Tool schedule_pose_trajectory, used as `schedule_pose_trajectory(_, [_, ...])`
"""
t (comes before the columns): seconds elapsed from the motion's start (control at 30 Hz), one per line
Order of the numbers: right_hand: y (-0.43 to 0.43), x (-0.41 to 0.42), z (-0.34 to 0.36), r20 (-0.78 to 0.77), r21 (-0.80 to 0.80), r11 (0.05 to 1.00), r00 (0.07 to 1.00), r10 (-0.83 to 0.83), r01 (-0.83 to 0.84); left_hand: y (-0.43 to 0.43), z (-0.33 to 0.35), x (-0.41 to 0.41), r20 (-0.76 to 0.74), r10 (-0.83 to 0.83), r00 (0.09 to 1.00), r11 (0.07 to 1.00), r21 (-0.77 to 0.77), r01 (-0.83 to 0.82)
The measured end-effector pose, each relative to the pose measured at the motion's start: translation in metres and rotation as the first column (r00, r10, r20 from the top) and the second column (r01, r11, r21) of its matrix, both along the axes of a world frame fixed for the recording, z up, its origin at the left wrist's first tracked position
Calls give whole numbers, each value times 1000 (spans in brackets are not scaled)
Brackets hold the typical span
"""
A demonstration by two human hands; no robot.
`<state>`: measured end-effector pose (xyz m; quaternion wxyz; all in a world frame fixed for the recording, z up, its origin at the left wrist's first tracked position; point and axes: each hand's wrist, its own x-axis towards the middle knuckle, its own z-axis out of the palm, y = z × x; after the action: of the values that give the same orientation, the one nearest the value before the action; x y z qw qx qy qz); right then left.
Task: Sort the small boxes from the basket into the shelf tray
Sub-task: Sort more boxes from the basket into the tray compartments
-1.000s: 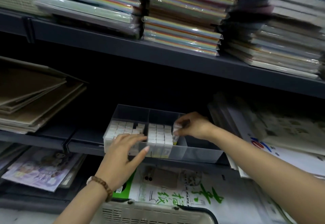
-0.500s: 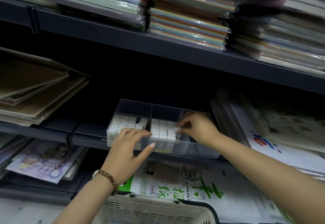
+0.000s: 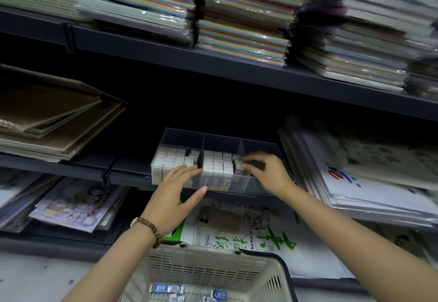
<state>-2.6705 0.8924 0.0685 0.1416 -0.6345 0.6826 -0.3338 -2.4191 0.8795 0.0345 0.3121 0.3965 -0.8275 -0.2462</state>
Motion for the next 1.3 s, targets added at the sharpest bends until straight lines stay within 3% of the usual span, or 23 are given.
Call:
schedule_pose_trajectory(0.17, [53,17,2,142,-61,998,990,26,-18,26,-14,19,49,-38,998,999,27,36])
schedule_pose_trajectory(0.37, [115,38,-74,367,229,970,930,-10,-80,53,-86,39,340,-151,928,962,268,59])
schedule_pose_trajectory(0.47, [131,41,-149,388,465,883,912,-135,-67,72,-141,48,455,-204,867,915,404,3])
schedule_pose_trajectory(0.57, [151,43,-223,381,684,730,855,-352,-4,93,-195,59,492,-214,844,827,551,-111])
schedule_pose_trajectory(0.73, [180,51,-320,267,845,533,835,-481,38,109,-266,68,494,-176,851,639,715,-283])
schedule_pose_trajectory(0.8, [179,59,-340,250,861,507,844,-475,30,108,-287,63,446,-122,886,569,764,-306])
schedule_pose_trajectory(0.9, [165,75,-357,332,807,590,855,-398,-39,104,-311,50,394,-29,918,486,808,-332])
schedule_pose_trajectory(0.97, [152,87,-367,360,742,662,895,-262,-105,101,-325,46,410,-71,909,514,797,-318])
schedule_pose_trajectory(1.03, [140,101,-378,344,727,655,935,-89,-205,100,-337,46,416,-128,900,552,784,-283])
schedule_pose_trajectory(1.17, [144,105,-405,164,803,534,960,225,-263,107,-362,57,470,-265,842,639,739,-212])
schedule_pose_trajectory(1.3, [160,86,-416,-121,746,656,943,309,-119,108,-375,64,494,-203,846,675,696,-244])
